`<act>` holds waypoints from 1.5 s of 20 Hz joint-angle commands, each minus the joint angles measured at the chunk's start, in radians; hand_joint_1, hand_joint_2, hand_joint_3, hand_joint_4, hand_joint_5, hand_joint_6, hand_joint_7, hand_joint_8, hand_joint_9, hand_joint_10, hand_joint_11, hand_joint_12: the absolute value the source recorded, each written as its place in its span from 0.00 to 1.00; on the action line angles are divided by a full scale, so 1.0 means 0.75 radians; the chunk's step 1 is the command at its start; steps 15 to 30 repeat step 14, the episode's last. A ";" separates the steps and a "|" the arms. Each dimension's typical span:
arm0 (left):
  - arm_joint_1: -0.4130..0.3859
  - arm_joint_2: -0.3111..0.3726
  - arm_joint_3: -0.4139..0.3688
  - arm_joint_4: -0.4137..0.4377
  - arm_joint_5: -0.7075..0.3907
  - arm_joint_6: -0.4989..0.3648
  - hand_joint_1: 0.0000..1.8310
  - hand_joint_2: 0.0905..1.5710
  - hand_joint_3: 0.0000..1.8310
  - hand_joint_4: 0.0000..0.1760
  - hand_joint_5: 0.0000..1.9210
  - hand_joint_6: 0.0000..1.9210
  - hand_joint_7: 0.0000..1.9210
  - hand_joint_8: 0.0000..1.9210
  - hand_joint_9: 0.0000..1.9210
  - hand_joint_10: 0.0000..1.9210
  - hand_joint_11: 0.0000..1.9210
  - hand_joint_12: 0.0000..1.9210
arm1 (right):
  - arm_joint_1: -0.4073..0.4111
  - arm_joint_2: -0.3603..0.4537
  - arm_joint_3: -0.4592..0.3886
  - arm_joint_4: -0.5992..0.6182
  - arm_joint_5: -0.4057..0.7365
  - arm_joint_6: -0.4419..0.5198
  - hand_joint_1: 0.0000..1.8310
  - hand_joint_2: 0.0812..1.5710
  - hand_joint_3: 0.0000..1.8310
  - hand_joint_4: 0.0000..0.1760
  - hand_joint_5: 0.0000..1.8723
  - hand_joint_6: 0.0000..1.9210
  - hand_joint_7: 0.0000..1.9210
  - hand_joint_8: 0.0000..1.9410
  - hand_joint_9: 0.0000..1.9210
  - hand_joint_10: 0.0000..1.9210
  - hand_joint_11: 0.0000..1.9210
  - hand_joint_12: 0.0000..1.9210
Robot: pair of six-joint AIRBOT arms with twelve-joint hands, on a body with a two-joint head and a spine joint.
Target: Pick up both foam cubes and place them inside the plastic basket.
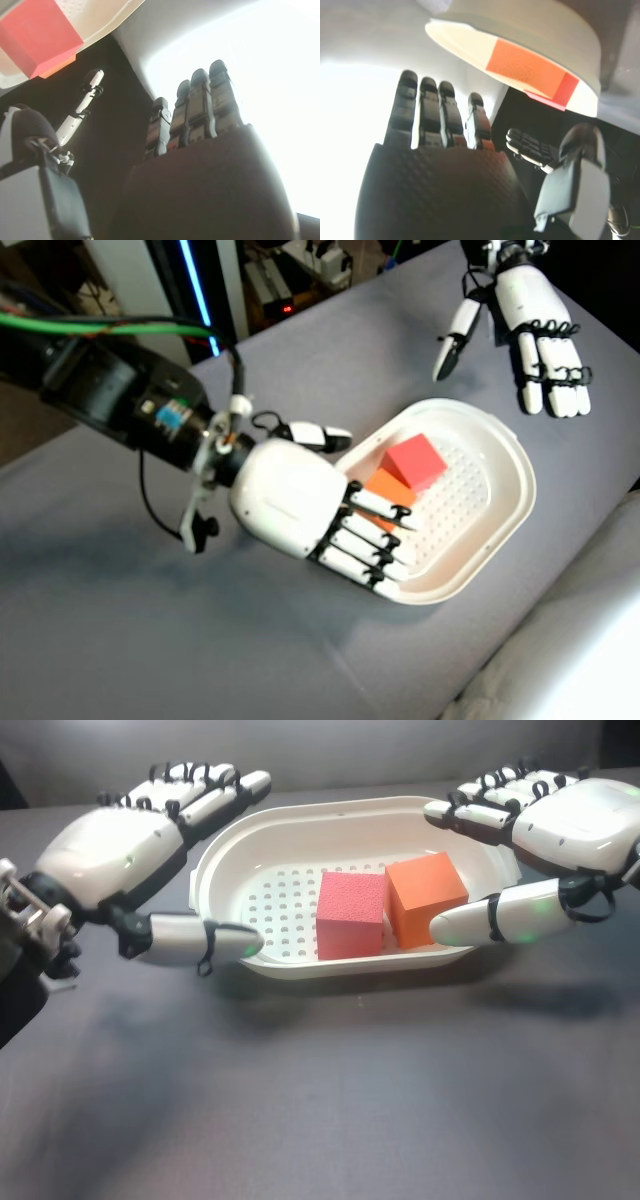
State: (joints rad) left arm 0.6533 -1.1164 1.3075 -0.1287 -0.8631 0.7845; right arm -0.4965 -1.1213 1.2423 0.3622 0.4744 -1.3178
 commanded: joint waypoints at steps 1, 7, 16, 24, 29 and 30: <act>0.007 0.032 -0.009 -0.014 -0.222 -0.007 0.30 0.59 0.00 0.80 0.00 0.00 0.00 0.00 0.00 0.00 0.00 0.00 | 0.019 0.039 -0.028 -0.028 0.232 0.003 0.00 0.56 0.02 0.84 0.00 0.00 0.00 0.00 0.00 0.00 0.00 0.00; 0.221 0.123 -0.141 -0.051 -0.626 -0.142 0.28 0.77 0.00 0.33 0.02 0.00 0.01 0.00 0.00 0.00 0.00 0.18 | -0.205 0.282 -0.297 -0.185 0.718 0.267 0.05 0.74 0.02 0.61 0.00 0.00 0.00 0.00 0.00 0.00 0.00 0.00; 0.421 0.161 -0.263 -0.102 -0.970 -0.178 0.17 0.83 0.00 0.65 0.00 0.00 0.00 0.00 0.00 0.00 0.00 0.05 | -0.640 0.424 -0.474 -0.173 1.477 0.504 0.14 0.79 0.00 0.27 0.00 0.00 0.00 0.00 0.00 0.00 0.01 0.00; 0.421 0.161 -0.263 -0.102 -0.970 -0.178 0.17 0.83 0.00 0.65 0.00 0.00 0.00 0.00 0.00 0.00 0.00 0.05 | -0.640 0.424 -0.474 -0.173 1.477 0.504 0.14 0.79 0.00 0.27 0.00 0.00 0.00 0.00 0.00 0.00 0.01 0.00; 0.421 0.161 -0.263 -0.102 -0.970 -0.178 0.17 0.83 0.00 0.65 0.00 0.00 0.00 0.00 0.00 0.00 0.00 0.05 | -0.640 0.424 -0.474 -0.173 1.477 0.504 0.14 0.79 0.00 0.27 0.00 0.00 0.00 0.00 0.00 0.00 0.01 0.00; 0.421 0.161 -0.263 -0.102 -0.970 -0.178 0.17 0.83 0.00 0.65 0.00 0.00 0.00 0.00 0.00 0.00 0.00 0.05 | -0.640 0.424 -0.474 -0.173 1.477 0.504 0.14 0.79 0.00 0.27 0.00 0.00 0.00 0.00 0.00 0.00 0.01 0.00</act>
